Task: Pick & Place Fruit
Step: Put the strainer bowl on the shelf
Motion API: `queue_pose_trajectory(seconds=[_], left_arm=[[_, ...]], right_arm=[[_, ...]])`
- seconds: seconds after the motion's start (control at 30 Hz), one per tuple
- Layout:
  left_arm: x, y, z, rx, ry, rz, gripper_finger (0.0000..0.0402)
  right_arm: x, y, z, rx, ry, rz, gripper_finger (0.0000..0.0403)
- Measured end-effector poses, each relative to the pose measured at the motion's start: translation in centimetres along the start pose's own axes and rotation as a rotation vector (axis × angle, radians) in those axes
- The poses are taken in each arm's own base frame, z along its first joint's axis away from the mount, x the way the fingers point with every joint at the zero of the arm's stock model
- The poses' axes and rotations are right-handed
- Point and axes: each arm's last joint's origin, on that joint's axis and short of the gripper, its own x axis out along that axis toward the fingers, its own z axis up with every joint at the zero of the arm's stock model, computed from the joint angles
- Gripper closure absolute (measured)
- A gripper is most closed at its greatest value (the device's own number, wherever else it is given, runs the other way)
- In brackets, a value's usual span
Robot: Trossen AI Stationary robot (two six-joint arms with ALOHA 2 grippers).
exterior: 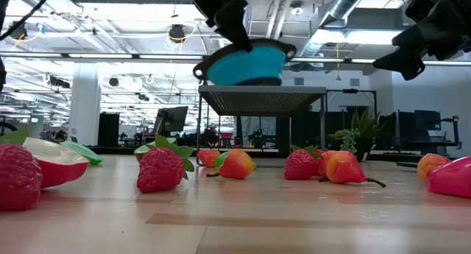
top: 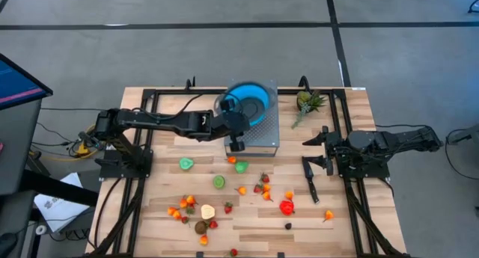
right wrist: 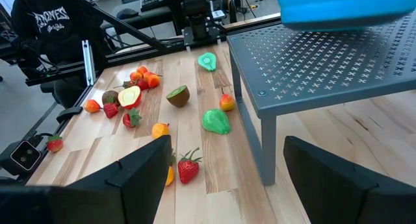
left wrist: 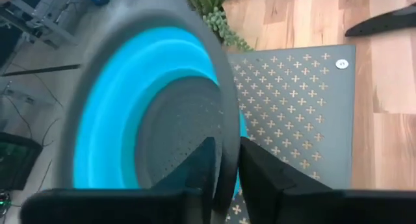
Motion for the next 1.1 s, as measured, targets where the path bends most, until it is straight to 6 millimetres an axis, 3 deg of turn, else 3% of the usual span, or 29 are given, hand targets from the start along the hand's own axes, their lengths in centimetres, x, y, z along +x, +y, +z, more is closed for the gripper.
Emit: queue_pose_trajectory(seconds=[0.4, 0.57, 0.8, 0.93, 1.1], left_arm=[[-0.1, -0.1, 0.5, 0.001, -0.048, 0.005, 0.0232], [-0.8, -0.4, 0.9, -0.002, -0.08, -0.003, 0.0205], [-3.8, -0.1, 1.7, -0.029, -0.177, -0.069, 0.0202], [-6.1, 0.9, 2.0, -0.144, -0.23, -0.089, 0.0215], [-8.2, 2.6, 0.3, -0.319, -0.267, -0.149, 0.0258]], right_arm=[[0.0, 0.0, 0.0, 0.0, 0.0, 0.0, 0.0111], [0.0, 0.0, 0.0, 0.0, 0.001, 0.004, 0.0111], [0.0, 0.0, 0.0, 0.0, 0.0, 0.005, 0.0111], [0.0, 0.1, 0.2, 0.004, -0.019, 0.01, 0.0111], [0.0, 0.2, 0.6, 0.011, -0.061, 0.021, 0.0111]])
